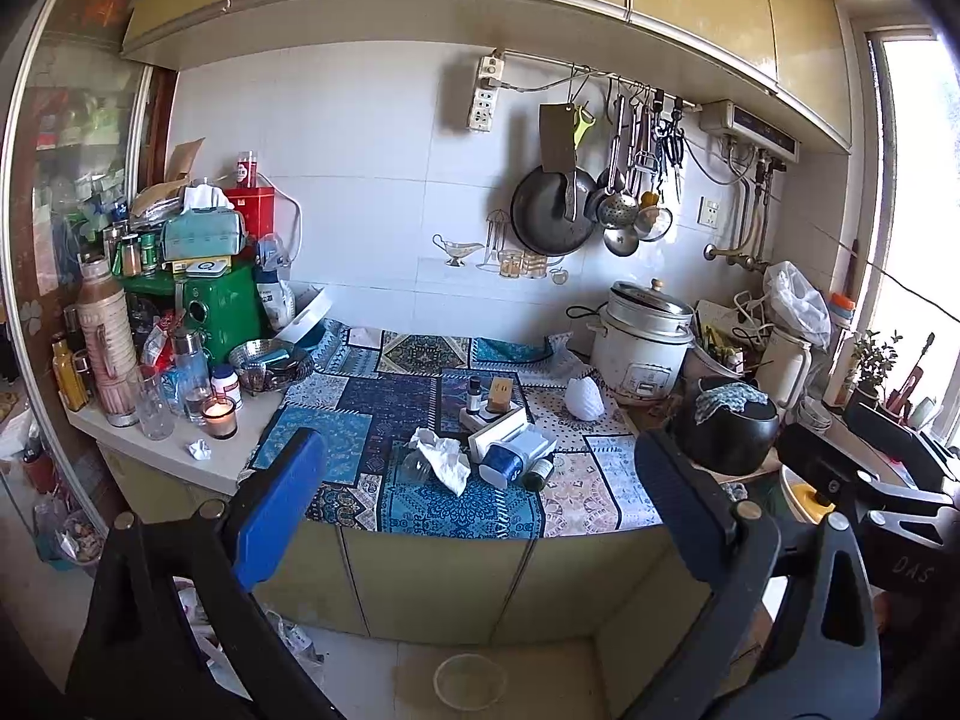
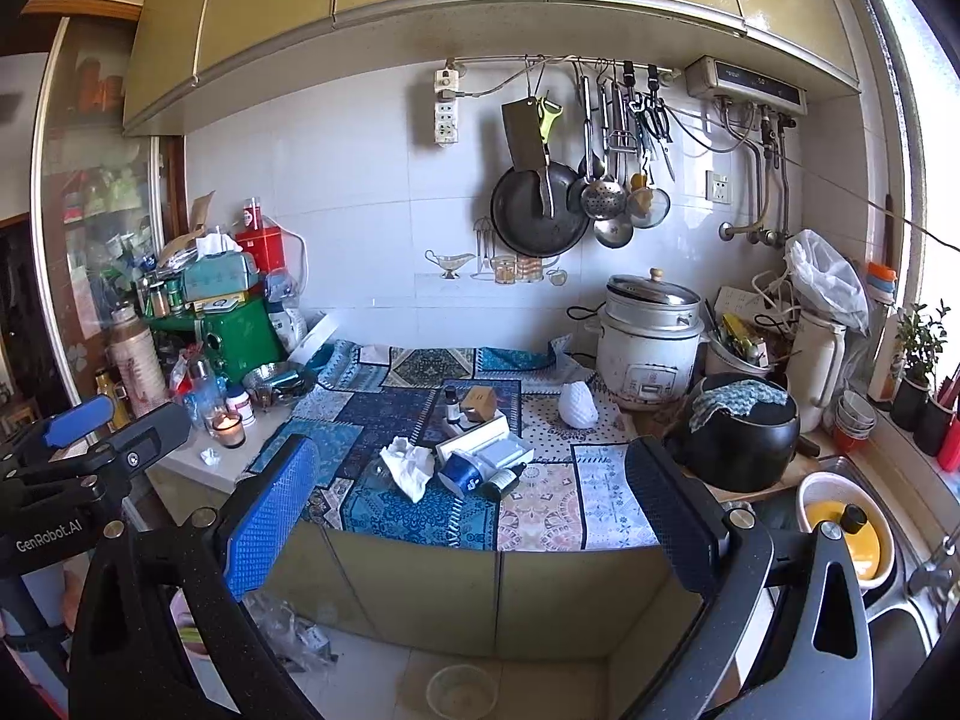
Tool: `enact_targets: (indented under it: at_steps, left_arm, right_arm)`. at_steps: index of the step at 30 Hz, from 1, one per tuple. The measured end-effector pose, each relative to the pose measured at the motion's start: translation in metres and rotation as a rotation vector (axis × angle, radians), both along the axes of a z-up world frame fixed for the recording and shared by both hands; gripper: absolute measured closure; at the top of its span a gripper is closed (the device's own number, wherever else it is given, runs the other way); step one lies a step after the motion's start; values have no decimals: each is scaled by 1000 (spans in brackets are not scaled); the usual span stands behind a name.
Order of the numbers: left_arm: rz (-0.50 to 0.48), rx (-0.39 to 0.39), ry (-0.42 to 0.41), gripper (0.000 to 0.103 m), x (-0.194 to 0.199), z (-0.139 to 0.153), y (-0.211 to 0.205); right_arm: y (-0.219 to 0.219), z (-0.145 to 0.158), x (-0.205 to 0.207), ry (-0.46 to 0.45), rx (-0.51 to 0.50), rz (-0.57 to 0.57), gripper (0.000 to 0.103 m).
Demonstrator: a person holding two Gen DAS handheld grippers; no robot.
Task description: Collect trash
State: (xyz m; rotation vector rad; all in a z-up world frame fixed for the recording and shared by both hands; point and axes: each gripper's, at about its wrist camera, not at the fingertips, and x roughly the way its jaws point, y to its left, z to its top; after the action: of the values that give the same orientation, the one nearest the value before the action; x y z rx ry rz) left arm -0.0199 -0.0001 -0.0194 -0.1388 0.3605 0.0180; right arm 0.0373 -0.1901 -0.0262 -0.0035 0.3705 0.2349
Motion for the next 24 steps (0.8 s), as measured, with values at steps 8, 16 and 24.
enact_targets:
  at_steps: [8, 16, 24]
  left_arm:
    - [1, -20, 15, 0, -9, -10, -6]
    - [-30, -2, 30, 0, -18, -12, -6]
    - [-56, 14, 42, 0, -30, -14, -7]
  right_arm:
    - [-6, -3, -7, 20, 0, 7, 2]
    - [-8, -3, -20, 47, 6, -43, 2]
    - [-5, -11, -30, 76, 20, -77, 2]
